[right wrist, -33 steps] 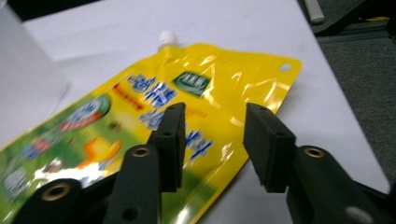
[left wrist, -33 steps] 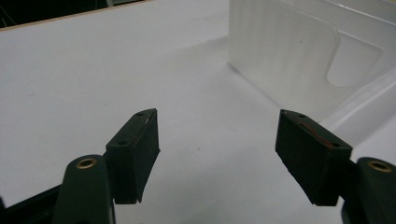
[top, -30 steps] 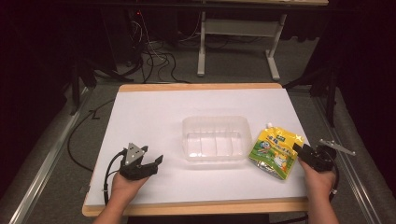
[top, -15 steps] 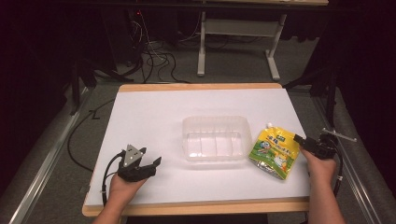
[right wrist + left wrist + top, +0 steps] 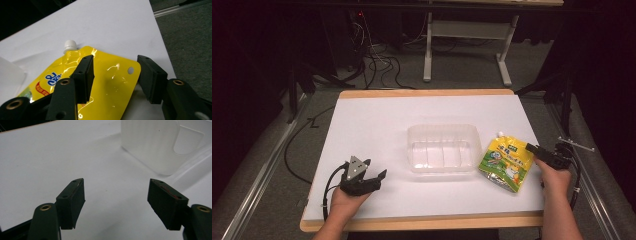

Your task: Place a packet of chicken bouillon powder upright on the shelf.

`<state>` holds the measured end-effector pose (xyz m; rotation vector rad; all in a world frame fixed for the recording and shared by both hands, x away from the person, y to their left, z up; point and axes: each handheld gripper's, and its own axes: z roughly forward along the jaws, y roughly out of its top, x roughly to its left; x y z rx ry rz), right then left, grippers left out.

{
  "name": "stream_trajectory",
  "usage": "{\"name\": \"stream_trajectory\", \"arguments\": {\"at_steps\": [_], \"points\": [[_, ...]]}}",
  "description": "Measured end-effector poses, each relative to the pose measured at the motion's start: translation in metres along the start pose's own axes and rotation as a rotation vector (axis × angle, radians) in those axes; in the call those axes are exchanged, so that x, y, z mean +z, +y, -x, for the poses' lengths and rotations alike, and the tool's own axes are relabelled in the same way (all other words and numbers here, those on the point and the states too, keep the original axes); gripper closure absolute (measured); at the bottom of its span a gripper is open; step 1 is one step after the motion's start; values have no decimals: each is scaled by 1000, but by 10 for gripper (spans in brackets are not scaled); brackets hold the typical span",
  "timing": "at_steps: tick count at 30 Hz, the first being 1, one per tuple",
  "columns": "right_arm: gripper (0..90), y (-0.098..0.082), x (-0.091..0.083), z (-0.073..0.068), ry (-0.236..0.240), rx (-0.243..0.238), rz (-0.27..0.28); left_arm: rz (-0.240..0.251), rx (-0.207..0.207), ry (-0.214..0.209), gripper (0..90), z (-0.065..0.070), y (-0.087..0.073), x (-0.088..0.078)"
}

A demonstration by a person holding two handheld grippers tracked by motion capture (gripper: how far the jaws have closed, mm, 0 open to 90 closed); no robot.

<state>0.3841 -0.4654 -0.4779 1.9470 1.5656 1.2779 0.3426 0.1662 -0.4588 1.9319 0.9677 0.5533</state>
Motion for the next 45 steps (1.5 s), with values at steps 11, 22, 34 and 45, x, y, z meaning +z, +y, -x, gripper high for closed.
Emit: {"name": "stream_trajectory", "arguments": {"at_steps": [11,22,34,45], "points": [[605,-8,-14,-13,114,-53,31,-22,51,-15,304,8,1,6],[528,-5,4,-10,29,-46,-95,-15,45,-16,302,9,1,5],[837,-6,5,-14,21,-84,-113,11,30,-23,303,9,3,1],[900,-6,-18,-21,70,-102,-35,21,20,-26,306,9,4,-1]]}}
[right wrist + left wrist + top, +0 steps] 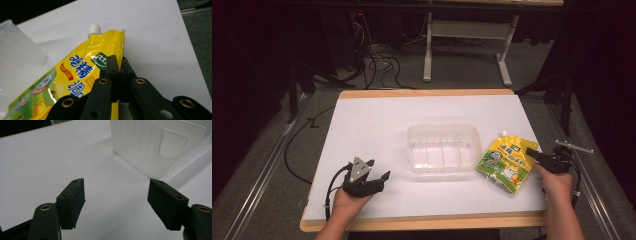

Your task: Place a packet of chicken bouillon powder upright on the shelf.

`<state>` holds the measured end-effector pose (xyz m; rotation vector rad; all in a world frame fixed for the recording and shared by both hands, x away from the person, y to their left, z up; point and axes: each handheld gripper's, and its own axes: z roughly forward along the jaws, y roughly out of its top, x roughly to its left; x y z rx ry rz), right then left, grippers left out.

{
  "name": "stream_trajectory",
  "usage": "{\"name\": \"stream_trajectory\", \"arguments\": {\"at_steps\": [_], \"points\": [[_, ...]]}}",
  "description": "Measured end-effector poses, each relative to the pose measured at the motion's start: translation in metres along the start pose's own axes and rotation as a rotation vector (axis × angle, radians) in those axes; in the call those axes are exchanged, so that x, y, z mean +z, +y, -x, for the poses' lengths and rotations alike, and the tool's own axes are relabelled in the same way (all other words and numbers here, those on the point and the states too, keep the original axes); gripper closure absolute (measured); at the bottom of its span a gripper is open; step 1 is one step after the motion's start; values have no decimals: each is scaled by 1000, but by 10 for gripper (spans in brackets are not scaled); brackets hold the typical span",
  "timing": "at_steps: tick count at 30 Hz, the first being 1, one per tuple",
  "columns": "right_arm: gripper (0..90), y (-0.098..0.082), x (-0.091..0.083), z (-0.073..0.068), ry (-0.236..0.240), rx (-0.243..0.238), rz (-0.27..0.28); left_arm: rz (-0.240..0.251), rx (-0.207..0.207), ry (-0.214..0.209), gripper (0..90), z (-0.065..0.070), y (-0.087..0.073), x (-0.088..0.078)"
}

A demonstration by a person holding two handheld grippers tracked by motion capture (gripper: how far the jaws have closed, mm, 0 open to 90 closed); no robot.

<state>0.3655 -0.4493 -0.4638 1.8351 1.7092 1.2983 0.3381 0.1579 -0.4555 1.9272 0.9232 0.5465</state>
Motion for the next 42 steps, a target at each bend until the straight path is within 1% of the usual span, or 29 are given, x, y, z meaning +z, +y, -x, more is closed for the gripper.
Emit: {"name": "stream_trajectory", "arguments": {"at_steps": [4,6,7,8,10,11,13,14,15,16,18,19,21,22,23,25,26,27,28,29,31,32,34,35,36,38,40,41,42], "points": [[900,-1,-15,-10,4,-20,53,8,1,-3,314,1,1,-2],[900,0,-22,-14,15,-19,74,15,10,-5,315,2,2,-4],[900,0,-25,-16,21,-16,88,17,8,-5,316,2,3,-4],[900,0,-25,-16,21,-16,88,17,8,-5,316,2,3,-4],[900,0,-31,-20,38,-16,113,17,8,-7,316,1,3,-4],[900,1,-39,-27,51,-32,140,16,12,-7,316,1,2,-3],[900,2,-45,-33,64,-43,160,13,17,-9,316,1,3,-2],[900,3,-47,-36,65,-52,165,13,17,-9,316,1,3,-2],[900,4,-49,-40,68,-58,170,12,29,-11,316,1,3,-1],[900,4,-49,-40,68,-58,170,12,29,-11,316,1,3,-1],[900,6,-52,-47,69,-83,184,15,36,-12,316,2,4,-2],[900,8,-55,-54,80,-99,199,17,38,-15,316,2,4,-3],[900,10,-58,-60,87,-108,211,22,35,-15,316,2,4,-4],[900,10,-58,-60,87,-108,211,22,35,-15,316,2,4,-4],[900,11,-60,-67,100,-121,223,24,35,-14,316,2,4,-4],[900,13,-63,-74,107,-137,237,25,33,-14,316,2,4,-4],[900,14,-65,-77,110,-146,244,25,32,-14,316,2,4,-4],[900,14,-65,-77,110,-146,244,25,32,-14,316,2,4,-4],[900,16,-68,-83,124,-161,257,25,32,-14,316,2,4,-3],[900,16,-68,-83,124,-161,257,25,32,-14,316,2,4,-3],[900,18,-71,-89,134,-175,267,24,34,-14,316,2,4,-3],[900,20,-74,-94,137,-195,282,24,35,-9,315,3,4,-3],[900,22,-76,-100,130,-215,296,25,33,-9,314,3,4,-3],[900,22,-76,-100,130,-215,296,26,31,-9,314,2,4,-3],[900,23,-78,-104,122,-235,313,25,33,-8,315,3,4,-3],[900,25,-79,-108,98,-253,328,25,32,-8,314,3,4,-3],[900,26,-79,-109,89,-258,335,26,31,-6,314,2,4,-3],[900,27,-79,-109,80,-264,342,26,30,-6,315,2,4,-3],[900,28,-78,-108,54,-265,360,26,30,-6,314,2,4,-3]]}}
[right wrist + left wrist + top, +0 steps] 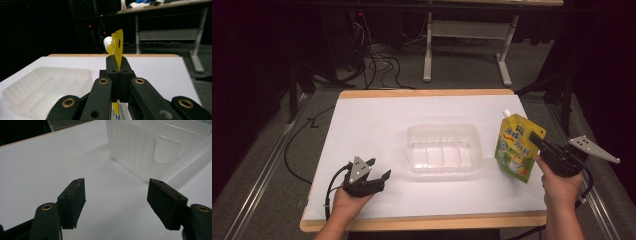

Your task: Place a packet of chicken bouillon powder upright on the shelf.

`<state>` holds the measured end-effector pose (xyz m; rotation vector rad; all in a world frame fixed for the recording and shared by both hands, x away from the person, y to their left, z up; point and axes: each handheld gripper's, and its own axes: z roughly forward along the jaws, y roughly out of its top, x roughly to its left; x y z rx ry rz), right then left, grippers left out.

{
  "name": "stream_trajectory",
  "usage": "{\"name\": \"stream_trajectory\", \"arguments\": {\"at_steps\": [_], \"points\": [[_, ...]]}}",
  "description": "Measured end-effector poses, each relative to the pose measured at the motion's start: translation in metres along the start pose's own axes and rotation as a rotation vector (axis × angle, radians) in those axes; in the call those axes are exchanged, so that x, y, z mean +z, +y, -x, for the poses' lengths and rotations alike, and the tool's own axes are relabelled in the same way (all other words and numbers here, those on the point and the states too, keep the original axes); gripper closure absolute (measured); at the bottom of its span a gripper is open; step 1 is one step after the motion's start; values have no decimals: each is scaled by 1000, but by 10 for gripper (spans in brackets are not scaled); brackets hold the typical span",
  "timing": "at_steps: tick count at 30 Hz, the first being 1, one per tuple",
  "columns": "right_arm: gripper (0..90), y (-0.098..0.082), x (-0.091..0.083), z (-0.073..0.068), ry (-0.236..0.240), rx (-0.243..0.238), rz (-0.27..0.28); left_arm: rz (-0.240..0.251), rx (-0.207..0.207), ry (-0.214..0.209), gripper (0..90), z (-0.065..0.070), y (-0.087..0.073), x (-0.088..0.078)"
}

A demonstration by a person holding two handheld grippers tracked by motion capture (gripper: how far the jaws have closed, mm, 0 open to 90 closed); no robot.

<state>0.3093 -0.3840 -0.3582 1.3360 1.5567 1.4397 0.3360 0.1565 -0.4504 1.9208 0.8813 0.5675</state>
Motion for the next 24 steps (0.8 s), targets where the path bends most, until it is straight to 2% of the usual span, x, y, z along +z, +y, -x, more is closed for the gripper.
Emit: {"name": "stream_trajectory", "arguments": {"at_steps": [5,10,13,16,24], "points": [[900,2,4,6,-29,1,29,-6,-4,10,315,0,-3,-2],[900,5,13,10,-68,-20,70,-16,-17,22,317,-3,-7,-7],[900,2,16,11,-93,-44,64,-14,-31,27,318,-5,-8,-9],[900,-3,16,11,-98,-48,52,-6,-36,26,318,-5,-7,-8],[892,-15,-4,11,-103,-75,31,-2,-17,-3,320,0,0,-1]]}}
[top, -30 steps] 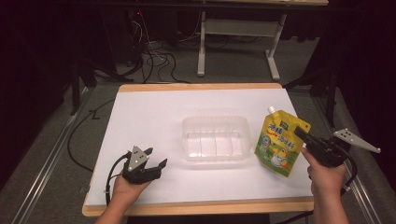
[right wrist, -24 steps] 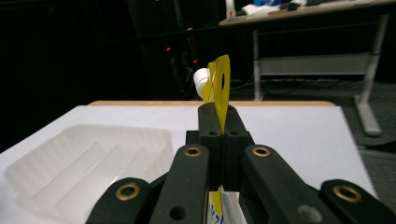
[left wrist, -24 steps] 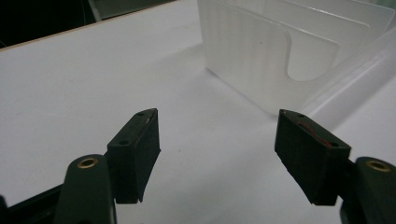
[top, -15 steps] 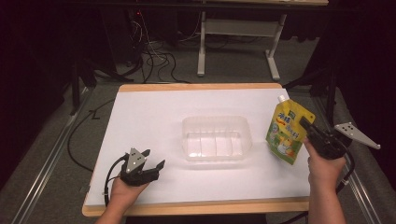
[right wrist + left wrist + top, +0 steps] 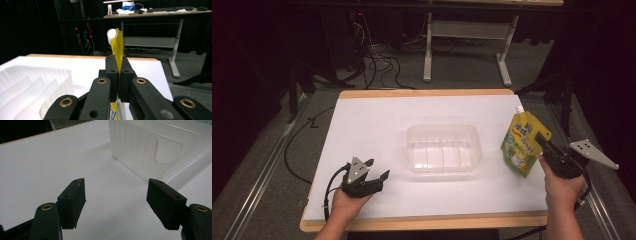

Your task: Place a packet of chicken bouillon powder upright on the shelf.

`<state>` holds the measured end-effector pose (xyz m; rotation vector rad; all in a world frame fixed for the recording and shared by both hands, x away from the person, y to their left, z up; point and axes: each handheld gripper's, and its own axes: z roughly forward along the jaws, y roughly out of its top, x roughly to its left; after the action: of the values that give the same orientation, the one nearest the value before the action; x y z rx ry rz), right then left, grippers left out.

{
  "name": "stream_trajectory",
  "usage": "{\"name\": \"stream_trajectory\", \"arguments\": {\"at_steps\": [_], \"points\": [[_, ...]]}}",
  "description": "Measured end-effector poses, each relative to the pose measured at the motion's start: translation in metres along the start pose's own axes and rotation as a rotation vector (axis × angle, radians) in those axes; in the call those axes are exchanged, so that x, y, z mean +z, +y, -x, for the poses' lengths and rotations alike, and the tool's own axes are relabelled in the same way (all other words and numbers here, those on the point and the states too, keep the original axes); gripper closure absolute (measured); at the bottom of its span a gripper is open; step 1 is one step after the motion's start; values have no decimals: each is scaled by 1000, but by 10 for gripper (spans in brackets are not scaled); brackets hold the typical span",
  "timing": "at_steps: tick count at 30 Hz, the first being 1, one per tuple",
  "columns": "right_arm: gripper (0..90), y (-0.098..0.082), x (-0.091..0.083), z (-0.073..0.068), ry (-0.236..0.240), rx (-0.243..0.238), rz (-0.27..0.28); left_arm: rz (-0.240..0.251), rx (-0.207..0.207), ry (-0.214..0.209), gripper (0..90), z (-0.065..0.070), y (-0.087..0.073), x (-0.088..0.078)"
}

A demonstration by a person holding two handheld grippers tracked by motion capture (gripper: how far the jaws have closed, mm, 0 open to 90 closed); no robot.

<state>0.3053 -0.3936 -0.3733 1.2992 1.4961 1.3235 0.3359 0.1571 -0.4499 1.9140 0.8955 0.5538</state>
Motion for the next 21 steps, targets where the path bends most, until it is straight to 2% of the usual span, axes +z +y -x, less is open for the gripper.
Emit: {"name": "stream_trajectory", "arguments": {"at_steps": [4,13,15,19,21], "points": [[889,-8,-11,0,-11,-2,-14,3,0,-14,328,1,3,2],[861,-14,-17,-5,-6,-19,-39,10,-11,-24,368,2,5,5],[831,-16,-16,-8,2,-27,-52,5,-16,-26,385,2,5,6],[682,-25,-8,-8,9,-10,-101,-1,-38,-24,485,0,9,16],[673,-28,-6,-7,10,-6,-119,3,-46,-27,519,-1,10,19]]}}
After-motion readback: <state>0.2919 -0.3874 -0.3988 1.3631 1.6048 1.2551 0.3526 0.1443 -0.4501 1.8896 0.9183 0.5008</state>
